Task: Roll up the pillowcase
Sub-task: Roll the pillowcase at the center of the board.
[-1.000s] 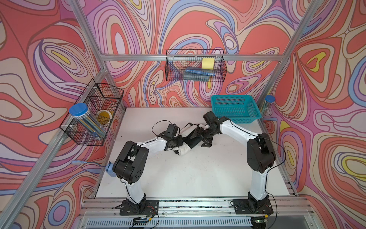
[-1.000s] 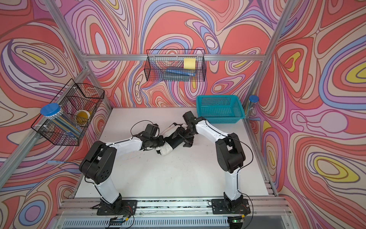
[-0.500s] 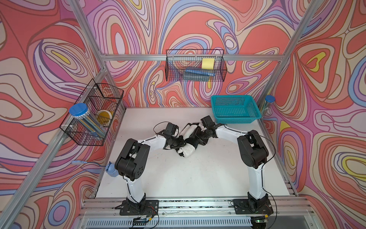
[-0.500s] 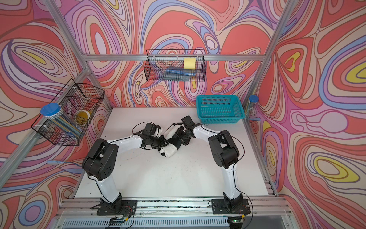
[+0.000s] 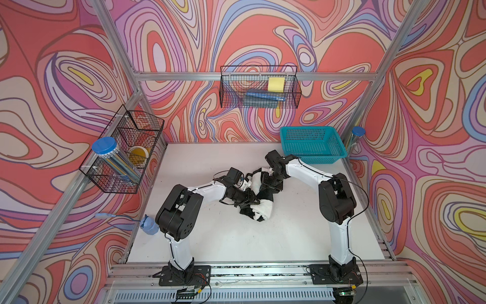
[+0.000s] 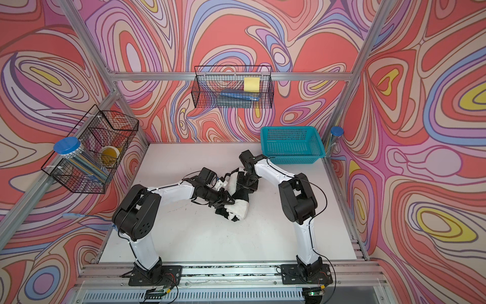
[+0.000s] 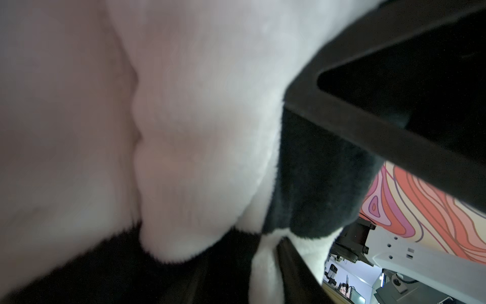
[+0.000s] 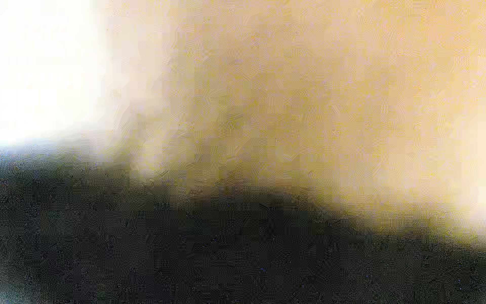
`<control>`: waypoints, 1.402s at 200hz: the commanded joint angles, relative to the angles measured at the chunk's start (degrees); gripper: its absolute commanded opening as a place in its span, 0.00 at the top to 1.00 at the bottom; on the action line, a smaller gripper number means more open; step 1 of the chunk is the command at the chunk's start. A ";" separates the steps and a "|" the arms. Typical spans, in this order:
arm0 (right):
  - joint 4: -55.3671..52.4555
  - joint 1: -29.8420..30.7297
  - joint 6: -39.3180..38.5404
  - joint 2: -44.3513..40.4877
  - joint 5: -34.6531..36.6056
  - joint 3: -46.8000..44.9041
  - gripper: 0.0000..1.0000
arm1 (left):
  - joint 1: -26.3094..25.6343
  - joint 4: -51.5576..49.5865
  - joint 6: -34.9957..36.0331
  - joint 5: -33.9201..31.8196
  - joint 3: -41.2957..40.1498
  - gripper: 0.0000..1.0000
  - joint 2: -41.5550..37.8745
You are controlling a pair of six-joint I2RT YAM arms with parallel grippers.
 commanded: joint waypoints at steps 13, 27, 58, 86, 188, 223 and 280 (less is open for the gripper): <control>-13.17 0.19 -5.08 2.34 11.32 9.19 0.54 | 1.00 -9.46 0.82 -10.09 -1.18 0.46 -7.99; -16.65 1.14 -6.10 4.21 13.72 13.43 0.53 | 1.02 -8.75 -0.13 -11.06 -1.35 0.48 -7.11; -21.69 4.63 -8.03 9.34 16.29 20.70 0.52 | 0.93 -6.54 -1.67 -14.60 -1.36 0.51 -3.68; -25.77 7.26 -8.44 15.26 17.52 28.30 0.50 | 0.90 -4.67 -2.40 -14.08 0.48 0.53 -0.08; -29.48 10.00 -6.61 28.72 16.34 38.49 0.39 | 1.00 -5.84 -0.46 -19.05 0.87 0.53 -3.50; -27.58 10.01 -6.48 30.40 15.54 38.18 0.37 | 1.09 -7.50 2.57 -20.58 2.84 0.46 -7.33; -23.31 9.98 -4.11 29.71 9.07 36.01 0.34 | 0.90 -1.80 0.36 -19.51 1.88 0.46 -1.28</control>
